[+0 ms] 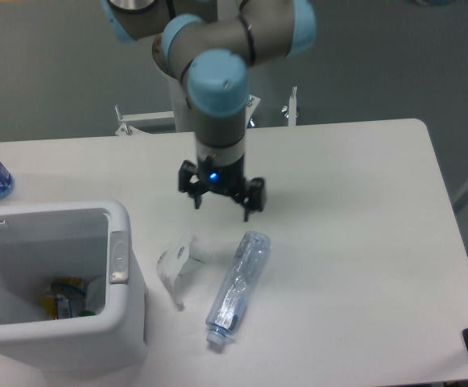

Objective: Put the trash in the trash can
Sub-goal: 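Lower the open gripper down onto the crumpled clear plastic bag, then close the gripper on the plastic bag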

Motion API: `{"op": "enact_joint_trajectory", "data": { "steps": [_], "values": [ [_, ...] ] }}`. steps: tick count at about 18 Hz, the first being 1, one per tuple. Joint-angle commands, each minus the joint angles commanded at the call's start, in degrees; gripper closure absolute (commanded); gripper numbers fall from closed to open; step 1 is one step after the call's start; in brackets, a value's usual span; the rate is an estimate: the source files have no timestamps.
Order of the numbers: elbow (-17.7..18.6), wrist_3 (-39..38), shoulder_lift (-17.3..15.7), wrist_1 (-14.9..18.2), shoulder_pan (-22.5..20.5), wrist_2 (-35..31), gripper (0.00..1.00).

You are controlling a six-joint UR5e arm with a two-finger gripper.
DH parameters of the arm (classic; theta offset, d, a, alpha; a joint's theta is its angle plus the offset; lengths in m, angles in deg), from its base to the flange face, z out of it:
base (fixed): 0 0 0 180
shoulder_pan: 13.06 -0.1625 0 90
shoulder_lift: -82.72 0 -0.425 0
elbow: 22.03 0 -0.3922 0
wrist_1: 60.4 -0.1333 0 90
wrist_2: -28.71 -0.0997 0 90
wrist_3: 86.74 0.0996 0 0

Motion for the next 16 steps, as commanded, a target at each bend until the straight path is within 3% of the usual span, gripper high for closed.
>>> {"op": "enact_joint_trajectory", "data": {
  "steps": [7,8,10,14,16],
  "values": [
    [0.1,-0.4,4.5,-3.8,2.5,-0.1,0.0],
    [0.1,-0.5,4.8,-4.1,2.6,-0.3,0.04],
    [0.1,-0.6,4.5,-4.1,2.6,-0.3,0.38],
    [-0.1,-0.5,4.4,-4.0,2.6,-0.3,0.97],
    [-0.1,-0.5,4.2,-3.8,2.6,-0.2,1.0]
  ]
}}
